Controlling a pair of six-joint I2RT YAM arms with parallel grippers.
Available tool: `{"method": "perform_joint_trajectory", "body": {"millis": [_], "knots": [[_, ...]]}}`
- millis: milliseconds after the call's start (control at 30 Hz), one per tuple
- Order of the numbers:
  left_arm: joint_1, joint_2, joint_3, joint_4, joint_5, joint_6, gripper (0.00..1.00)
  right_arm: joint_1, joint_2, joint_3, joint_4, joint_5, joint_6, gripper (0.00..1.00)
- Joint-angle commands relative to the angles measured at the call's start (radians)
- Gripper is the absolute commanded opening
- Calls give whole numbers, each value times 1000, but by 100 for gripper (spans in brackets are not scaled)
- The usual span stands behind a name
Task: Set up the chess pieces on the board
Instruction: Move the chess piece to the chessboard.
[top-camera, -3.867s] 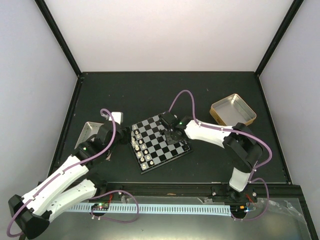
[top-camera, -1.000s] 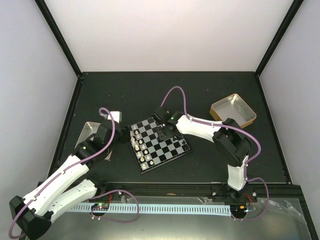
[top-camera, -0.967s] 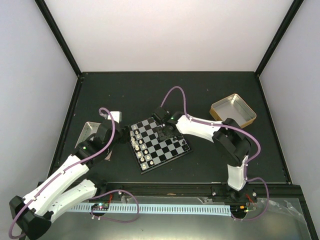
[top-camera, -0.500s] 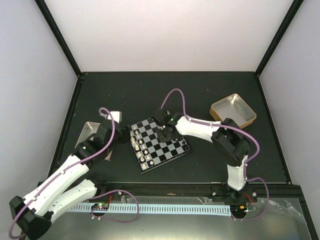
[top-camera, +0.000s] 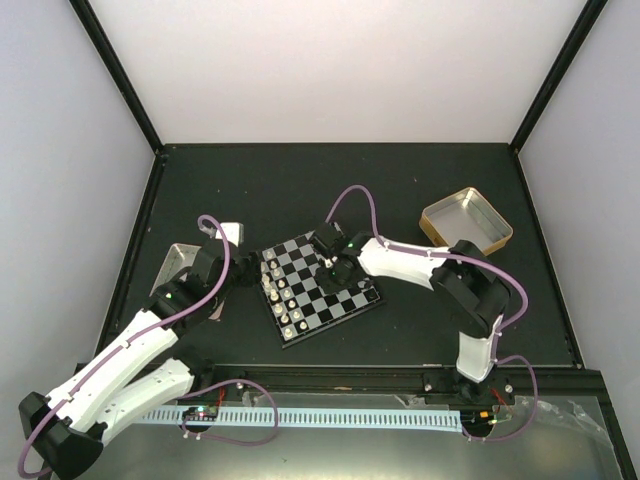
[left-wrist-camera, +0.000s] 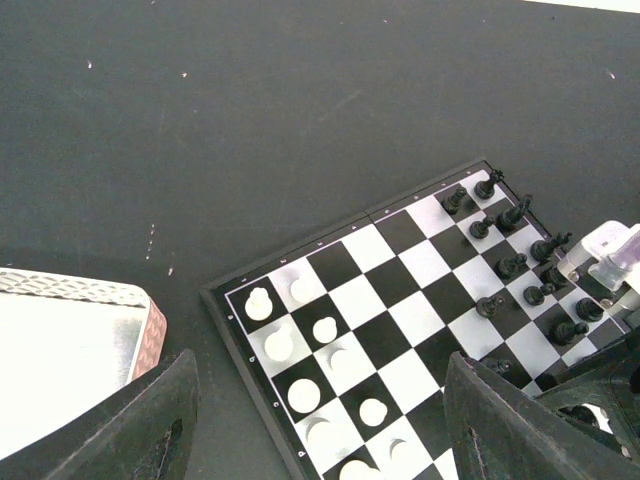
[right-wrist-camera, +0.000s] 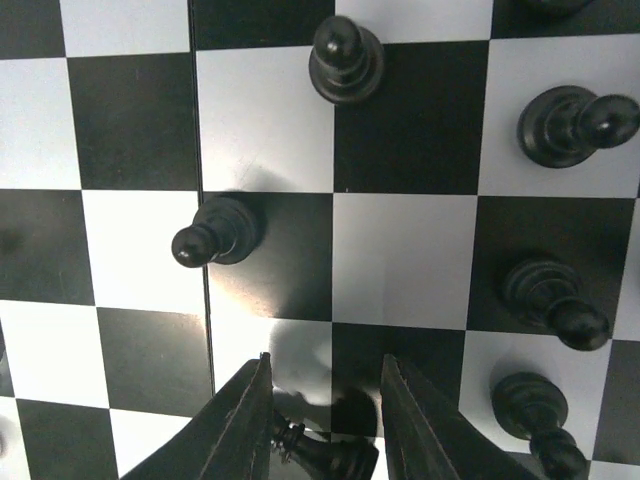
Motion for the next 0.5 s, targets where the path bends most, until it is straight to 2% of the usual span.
{"method": "perform_joint_trajectory", "body": {"millis": [0, 267, 467], "knots": [[5, -6, 3, 20, 6, 4, 69, 4, -30, -21, 3, -35, -7, 31], [6, -13, 0, 17, 10, -1, 68, 5, -105, -70, 76, -61, -22, 33], [6, -20, 0, 16, 13, -1, 68, 13, -132, -108, 99, -88, -93, 36]]}}
